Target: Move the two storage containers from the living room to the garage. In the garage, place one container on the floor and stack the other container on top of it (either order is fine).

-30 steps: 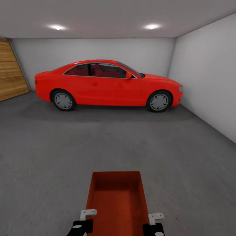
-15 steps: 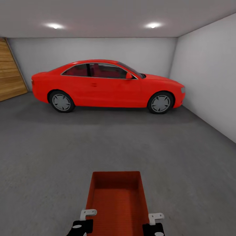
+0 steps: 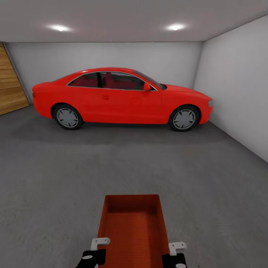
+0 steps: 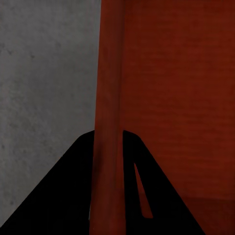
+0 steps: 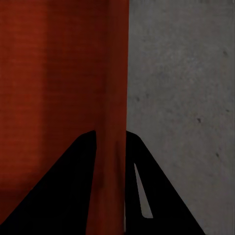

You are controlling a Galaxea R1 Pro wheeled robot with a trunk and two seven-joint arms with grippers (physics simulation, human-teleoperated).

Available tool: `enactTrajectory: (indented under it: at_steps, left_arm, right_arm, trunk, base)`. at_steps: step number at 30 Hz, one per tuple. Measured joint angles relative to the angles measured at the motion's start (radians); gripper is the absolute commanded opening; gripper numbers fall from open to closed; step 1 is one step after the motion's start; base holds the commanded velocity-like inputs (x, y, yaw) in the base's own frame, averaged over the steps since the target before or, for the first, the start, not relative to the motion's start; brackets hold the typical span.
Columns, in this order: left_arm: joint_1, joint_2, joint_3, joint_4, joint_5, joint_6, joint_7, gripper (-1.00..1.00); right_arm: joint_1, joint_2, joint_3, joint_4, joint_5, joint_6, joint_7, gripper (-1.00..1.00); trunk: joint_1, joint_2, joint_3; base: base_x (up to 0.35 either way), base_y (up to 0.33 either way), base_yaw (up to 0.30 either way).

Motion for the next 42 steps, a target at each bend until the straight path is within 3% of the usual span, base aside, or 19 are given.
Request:
enactTrajectory:
  at_steps: [6,33,42]
  left_arm:
    - [0.0,0.0,-0.002,-0.001,0.002,-0.001,0.001,-1.0]
    - [0.0,0.001,-0.003,-0.002,0.003,-0.001,0.001,-1.0]
    - [0.0,0.001,-0.005,-0.002,0.005,-0.001,0.001,-1.0]
  right_arm:
    - [0.0,0.0,-0.002,-0.001,0.003,0.0,0.0,-1.0]
    - [0.0,0.0,-0.003,-0.001,0.004,-0.002,0.0,-1.0]
    - [0.0,0.0,-0.006,-0.002,0.008,0.0,0.001,-1.0]
  trunk:
    - [0.0,0.0,0.0]
    - [0.001,0.0,0.0]
    - [0.001,0.0,0.0]
  base:
    - [0.213,0.0,0.0]
    - [0.003,0.0,-0.001]
    - [0.0,0.0,-0.227]
